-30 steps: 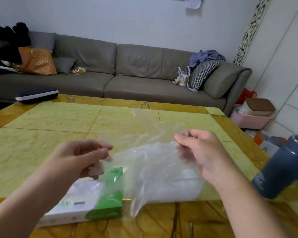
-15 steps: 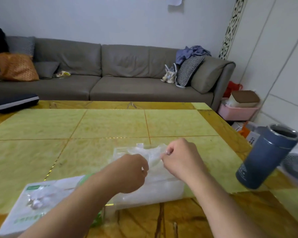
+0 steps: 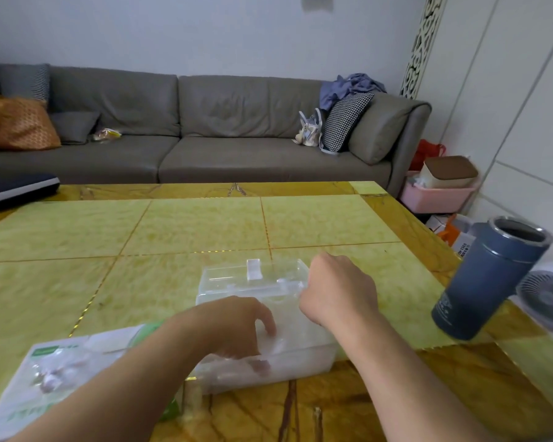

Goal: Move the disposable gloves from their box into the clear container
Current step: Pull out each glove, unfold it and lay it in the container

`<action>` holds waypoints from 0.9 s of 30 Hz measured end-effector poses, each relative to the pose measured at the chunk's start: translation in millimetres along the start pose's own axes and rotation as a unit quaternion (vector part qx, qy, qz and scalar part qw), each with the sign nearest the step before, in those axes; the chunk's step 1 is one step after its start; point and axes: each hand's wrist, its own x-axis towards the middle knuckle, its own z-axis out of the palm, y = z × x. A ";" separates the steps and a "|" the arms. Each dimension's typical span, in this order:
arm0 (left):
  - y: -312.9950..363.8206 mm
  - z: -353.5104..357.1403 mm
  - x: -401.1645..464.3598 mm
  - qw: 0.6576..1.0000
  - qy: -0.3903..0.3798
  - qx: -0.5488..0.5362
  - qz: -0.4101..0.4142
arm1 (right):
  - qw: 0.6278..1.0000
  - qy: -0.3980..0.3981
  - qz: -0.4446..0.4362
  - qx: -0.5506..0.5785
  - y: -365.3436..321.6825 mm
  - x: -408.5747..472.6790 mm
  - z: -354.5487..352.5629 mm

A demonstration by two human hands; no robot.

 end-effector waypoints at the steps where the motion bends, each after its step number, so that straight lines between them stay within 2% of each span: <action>1: 0.6 0.6 -0.4 1.000 0.005 0.002 0.003 | 1.000 0.004 0.001 -0.002 -1.3 -2.4 -3.9; 3: 0.0 2.5 1.3 1.000 0.011 0.007 0.003 | 0.999 0.034 -0.019 0.006 -4.6 -6.1 -8.9; 5: 0.2 3.2 2.1 1.000 0.004 0.017 -0.001 | 0.994 0.057 -0.064 0.069 -12.0 -12.1 -10.6; 7: 1.0 4.1 3.1 0.999 0.004 0.049 0.002 | 0.980 0.012 -0.094 0.173 -21.9 -16.6 -7.2; 9: 3.3 6.3 4.2 0.996 0.013 0.087 0.015 | 0.972 -0.085 -0.092 0.198 -28.8 -19.6 1.4; 12: 1.4 7.6 5.4 0.996 0.026 0.082 0.025 | 0.976 -0.187 -0.067 0.086 -28.9 -17.4 17.3; 17: -5.7 4.7 2.3 0.996 0.027 0.083 0.025 | 0.974 -0.226 -0.020 0.007 -30.2 -8.7 26.8; 21: -9.3 -1.8 -2.2 0.994 0.010 0.098 0.048 | 0.946 -0.316 -0.026 -0.061 -42.0 -4.8 21.9; 25: -10.6 -10.5 -9.1 0.992 -0.023 0.101 0.066 | 0.937 -0.336 -0.025 -0.092 -46.1 -0.5 23.5; 27: -9.8 -14.0 -14.7 0.995 0.000 0.070 0.073 | 0.937 -0.339 -0.011 -0.090 -45.5 3.5 31.2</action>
